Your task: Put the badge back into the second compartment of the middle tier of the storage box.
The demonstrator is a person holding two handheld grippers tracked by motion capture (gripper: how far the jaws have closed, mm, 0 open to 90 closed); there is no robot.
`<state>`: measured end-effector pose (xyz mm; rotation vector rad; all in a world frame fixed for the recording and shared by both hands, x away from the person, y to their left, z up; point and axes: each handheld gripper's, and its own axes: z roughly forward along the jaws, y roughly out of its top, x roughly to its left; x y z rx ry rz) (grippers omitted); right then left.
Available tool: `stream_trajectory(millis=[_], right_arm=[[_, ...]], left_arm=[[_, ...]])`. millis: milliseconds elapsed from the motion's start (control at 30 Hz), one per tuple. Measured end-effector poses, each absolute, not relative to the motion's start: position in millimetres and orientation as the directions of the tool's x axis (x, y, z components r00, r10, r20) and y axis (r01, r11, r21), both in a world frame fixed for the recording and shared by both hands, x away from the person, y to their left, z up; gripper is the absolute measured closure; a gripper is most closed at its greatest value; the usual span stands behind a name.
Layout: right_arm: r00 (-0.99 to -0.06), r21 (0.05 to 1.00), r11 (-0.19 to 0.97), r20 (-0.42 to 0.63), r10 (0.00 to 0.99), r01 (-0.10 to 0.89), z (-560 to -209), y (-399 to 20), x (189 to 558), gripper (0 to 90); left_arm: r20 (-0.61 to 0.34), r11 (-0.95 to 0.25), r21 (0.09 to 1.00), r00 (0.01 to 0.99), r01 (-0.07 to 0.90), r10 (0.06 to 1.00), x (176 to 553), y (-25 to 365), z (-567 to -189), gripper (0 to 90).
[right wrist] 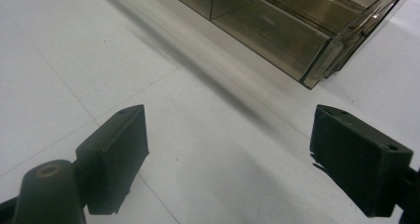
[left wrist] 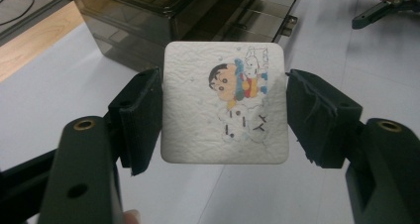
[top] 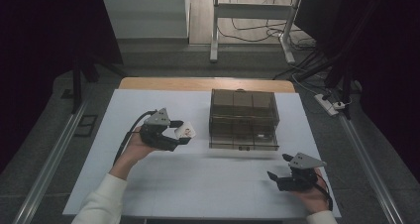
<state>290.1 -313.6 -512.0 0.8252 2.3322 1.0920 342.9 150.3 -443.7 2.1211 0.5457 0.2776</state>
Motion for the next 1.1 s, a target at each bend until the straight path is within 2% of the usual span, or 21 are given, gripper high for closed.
stream_trajectory(millis=[1100], right_arm=[[-0.735,0.811,0.486,-0.107,0.670,0.325,-511,-315,290,14.9]], left_arm=[[-0.013,-0.510,0.817,0.893,0.268,0.449,342,97,-439,33.1]])
